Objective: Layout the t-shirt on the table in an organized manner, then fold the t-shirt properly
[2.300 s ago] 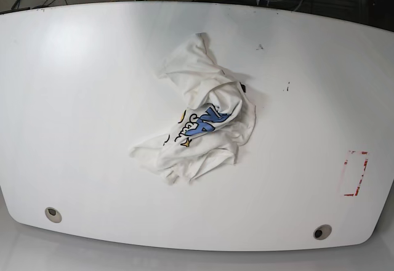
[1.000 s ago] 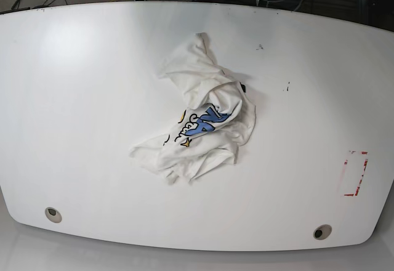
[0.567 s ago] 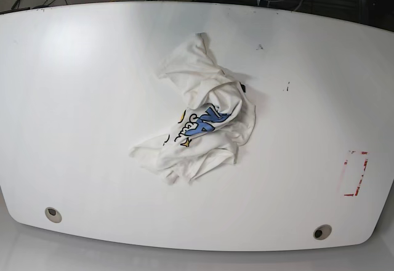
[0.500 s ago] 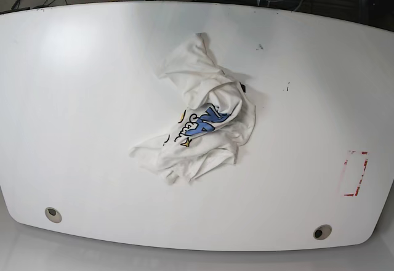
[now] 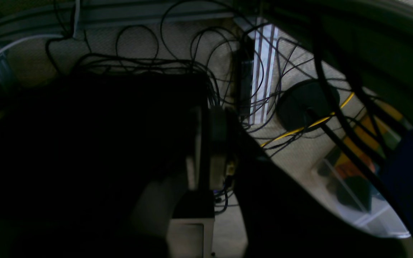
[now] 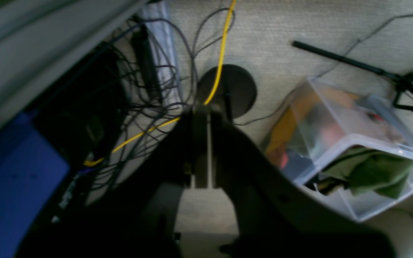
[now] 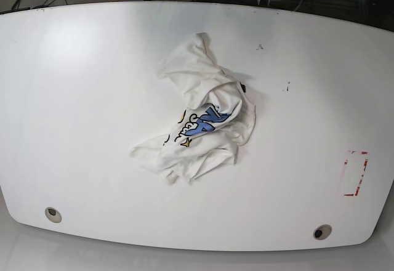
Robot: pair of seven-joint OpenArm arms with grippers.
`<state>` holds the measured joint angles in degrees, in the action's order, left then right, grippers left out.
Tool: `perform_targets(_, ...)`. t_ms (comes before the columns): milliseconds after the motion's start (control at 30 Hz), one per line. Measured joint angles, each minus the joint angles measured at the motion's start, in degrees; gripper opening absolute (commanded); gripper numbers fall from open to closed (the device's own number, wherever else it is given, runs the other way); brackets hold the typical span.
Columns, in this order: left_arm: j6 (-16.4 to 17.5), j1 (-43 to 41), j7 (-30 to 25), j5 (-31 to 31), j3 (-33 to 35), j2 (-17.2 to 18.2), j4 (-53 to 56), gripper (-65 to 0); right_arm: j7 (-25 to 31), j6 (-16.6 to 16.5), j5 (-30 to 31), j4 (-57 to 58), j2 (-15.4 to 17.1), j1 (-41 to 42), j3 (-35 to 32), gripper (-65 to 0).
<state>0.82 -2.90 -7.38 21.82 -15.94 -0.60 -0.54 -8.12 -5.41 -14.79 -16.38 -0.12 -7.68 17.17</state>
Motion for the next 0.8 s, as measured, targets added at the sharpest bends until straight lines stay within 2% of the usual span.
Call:
perform_targets(133,0.0,-0.33,0.02,-0.02,0.0,0.0,0.0,-48.0,0.0,0.07,0.0,0.0,-0.02,-0.04,0.0,-62.0)
perform_targets(233,0.0,-0.79,0.02,-0.02,0.0,0.0,0.0,-38.9,0.0,0.39,0.0,-0.02,-0.02,-0.13,0.0,-55.0)
perform_targets(333,0.0,-1.31,-0.68,-0.02,0.0,0.0,-0.11,-33.2,0.39,0.5,0.0,-0.48,-0.02,-0.72,0.0,-46.1)
perform_targets(500,-0.02,-3.1,-2.64,-0.02,0.0,0.0,-0.74,-27.8,1.57,0.5,0.0,-1.84,-0.02,-2.62,0.0,-35.8)
perform_targets(800,0.28,-7.89,-12.76,0.0,0.0,0.81,-0.83,-26.6,7.19,0.5,-0.02,-5.73,-0.04,-8.35,0.0,-34.1)
